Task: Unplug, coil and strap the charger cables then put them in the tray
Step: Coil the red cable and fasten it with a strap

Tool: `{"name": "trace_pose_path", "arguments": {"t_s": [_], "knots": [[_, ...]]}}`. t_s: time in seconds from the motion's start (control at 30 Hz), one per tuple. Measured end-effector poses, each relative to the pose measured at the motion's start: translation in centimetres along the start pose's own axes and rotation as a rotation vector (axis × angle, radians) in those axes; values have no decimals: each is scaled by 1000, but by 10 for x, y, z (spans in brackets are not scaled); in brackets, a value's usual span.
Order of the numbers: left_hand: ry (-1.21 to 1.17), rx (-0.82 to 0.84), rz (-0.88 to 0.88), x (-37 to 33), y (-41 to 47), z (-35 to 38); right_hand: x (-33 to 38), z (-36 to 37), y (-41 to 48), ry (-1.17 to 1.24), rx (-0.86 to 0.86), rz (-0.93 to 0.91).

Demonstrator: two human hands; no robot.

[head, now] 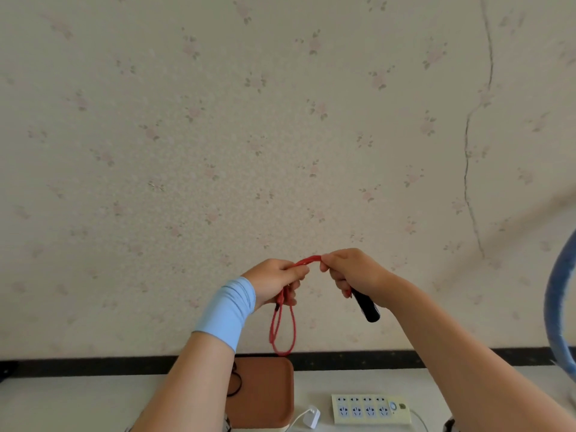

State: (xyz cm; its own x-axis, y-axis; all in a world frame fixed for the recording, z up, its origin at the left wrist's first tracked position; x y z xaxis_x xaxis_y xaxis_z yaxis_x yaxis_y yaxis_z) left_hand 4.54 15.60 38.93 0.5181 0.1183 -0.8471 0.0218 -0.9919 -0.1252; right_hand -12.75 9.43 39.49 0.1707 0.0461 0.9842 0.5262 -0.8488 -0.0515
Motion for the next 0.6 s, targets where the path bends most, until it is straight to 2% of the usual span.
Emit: {"name": "trace_pose_path", "arguments": {"t_s": [0.13,0.27,0.4,0.6], "knots": [[-461,3,-56,-1,0,-5,1,1,2,33,-72,-41],[-801,-3,-119,-2,5,-2,-4,16,0,8,30,49],[-856,-96,-176,1,5,-4,-7,33,-4,9,140,133],[-926,-208,-220,1,8,7,-15,58,-7,-168,251,141]]}}
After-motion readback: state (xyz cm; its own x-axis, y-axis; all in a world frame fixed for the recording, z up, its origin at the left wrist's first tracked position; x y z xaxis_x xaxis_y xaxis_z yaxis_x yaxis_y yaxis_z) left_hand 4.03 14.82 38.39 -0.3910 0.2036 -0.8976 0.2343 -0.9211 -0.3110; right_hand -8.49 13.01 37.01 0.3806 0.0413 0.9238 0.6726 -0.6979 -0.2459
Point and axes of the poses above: each hand's wrist, its own y-axis towards the middle knuckle, its own z-axis out of the palm, x = y × z, the point moved 3 cm from there along y, towards the middle knuckle, and after that the axes turned 12 degrees about y, right-handed, at the moved point
